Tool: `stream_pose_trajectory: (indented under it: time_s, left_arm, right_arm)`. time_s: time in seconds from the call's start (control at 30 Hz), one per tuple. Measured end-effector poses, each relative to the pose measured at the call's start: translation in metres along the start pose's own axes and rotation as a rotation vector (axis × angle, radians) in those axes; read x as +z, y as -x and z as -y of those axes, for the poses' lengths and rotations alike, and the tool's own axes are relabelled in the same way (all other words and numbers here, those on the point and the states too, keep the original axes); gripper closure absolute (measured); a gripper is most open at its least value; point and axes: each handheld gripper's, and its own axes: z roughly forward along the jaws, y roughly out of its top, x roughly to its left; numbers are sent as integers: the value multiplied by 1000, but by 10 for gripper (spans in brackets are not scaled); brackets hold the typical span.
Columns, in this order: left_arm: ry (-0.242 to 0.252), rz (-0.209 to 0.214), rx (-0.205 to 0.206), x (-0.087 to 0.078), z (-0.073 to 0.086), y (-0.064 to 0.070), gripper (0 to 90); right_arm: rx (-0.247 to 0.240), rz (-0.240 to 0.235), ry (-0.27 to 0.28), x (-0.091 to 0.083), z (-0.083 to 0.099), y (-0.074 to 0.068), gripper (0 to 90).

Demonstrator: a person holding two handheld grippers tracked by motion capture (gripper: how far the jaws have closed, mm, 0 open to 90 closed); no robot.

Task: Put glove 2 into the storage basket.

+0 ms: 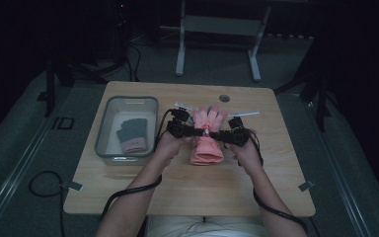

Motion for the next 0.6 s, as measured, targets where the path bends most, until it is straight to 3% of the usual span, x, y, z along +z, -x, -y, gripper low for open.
stream_pose_trajectory:
  time_s: [0.3, 0.6]
  left_arm:
    - [27, -42, 26, -40, -20, 1, 748]
    - [82, -107, 23, -85, -32, -4, 749]
  right_arm:
    - [-26, -9, 45, -6, -30, -26, 662]
    - [-72, -37, 73, -3, -66, -56, 661]
